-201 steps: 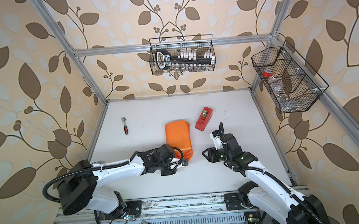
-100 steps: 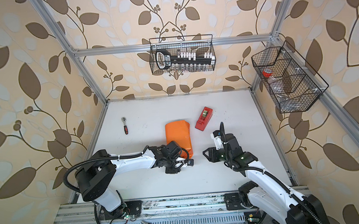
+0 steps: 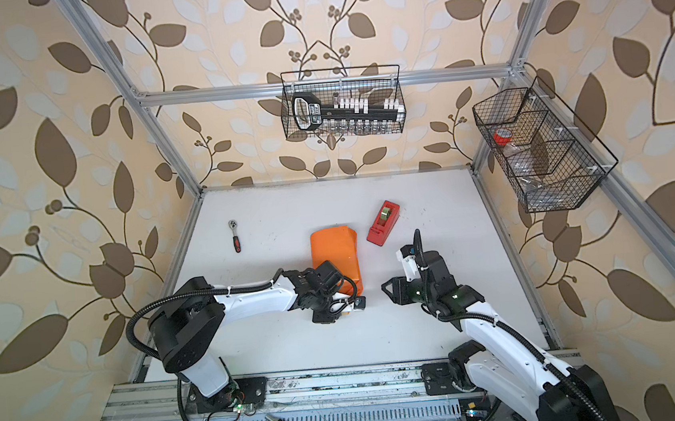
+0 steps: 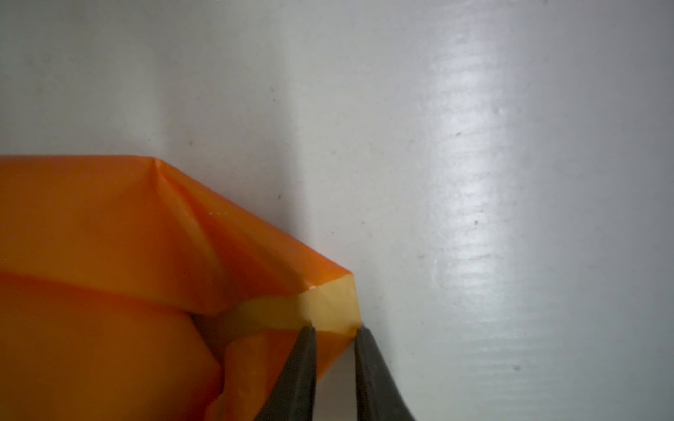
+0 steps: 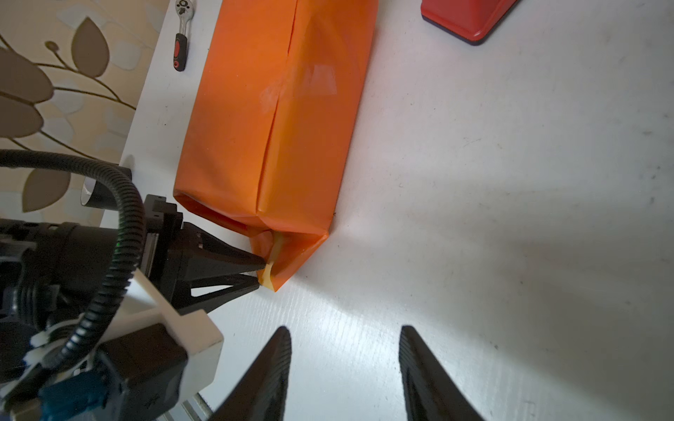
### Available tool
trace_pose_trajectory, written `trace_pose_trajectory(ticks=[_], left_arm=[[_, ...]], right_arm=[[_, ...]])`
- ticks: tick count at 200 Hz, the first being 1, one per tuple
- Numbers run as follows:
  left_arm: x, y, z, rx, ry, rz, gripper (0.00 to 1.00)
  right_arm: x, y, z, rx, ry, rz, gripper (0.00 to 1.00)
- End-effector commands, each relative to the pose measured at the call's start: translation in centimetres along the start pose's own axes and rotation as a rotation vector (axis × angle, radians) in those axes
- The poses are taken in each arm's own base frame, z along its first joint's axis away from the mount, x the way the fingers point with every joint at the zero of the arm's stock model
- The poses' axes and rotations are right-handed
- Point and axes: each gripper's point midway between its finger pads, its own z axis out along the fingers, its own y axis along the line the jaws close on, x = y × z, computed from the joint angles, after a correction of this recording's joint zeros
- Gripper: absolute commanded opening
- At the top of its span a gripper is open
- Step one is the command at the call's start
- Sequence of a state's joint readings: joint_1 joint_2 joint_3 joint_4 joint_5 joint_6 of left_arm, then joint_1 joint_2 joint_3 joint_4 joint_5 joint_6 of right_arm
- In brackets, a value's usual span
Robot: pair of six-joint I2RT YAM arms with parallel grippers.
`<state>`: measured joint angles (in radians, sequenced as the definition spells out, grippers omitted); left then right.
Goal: Wrap the gift box in paper
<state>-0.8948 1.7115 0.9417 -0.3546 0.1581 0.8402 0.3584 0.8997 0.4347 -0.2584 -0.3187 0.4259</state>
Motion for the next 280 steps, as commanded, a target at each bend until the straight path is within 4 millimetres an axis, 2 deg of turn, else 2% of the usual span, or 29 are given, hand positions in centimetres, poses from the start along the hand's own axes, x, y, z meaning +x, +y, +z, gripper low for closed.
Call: trace_pose_trajectory(ticks=[1, 61, 117, 162, 216, 280], left_arm=[[1.1, -0.6, 0.8, 0.052, 0.034, 0.039, 0.18], [0.3, 0.1, 0.5, 0.034, -0.003, 0.026, 0.00], [-1.5, 1.1, -1.3, 0.009, -0.129, -0.037, 0.00], [-2.0, 1.7, -2.5, -0.012, -0.214, -0.069, 0.00], [-1.8, 1.9, -3.0, -0.024, -0.245, -0.094, 0.00], [-1.8, 2.2, -3.7, -0.039, -0.277, -0.104, 0.00]], right_arm=[[0.5, -0.4, 0.1, 0.004, 0.008, -0.003, 0.49], [0.9, -0.6, 0.0, 0.013, 0.009, 0.006, 0.48], [1.7, -0.5, 0.4, -0.012, 0.013, 0.048, 0.43], [3.1, 1.9, 2.0, -0.098, 0.017, 0.083, 0.37], [4.6, 4.7, 4.5, -0.151, 0.002, 0.129, 0.27], [5.6, 5.5, 6.9, -0.130, -0.041, 0.174, 0.14]])
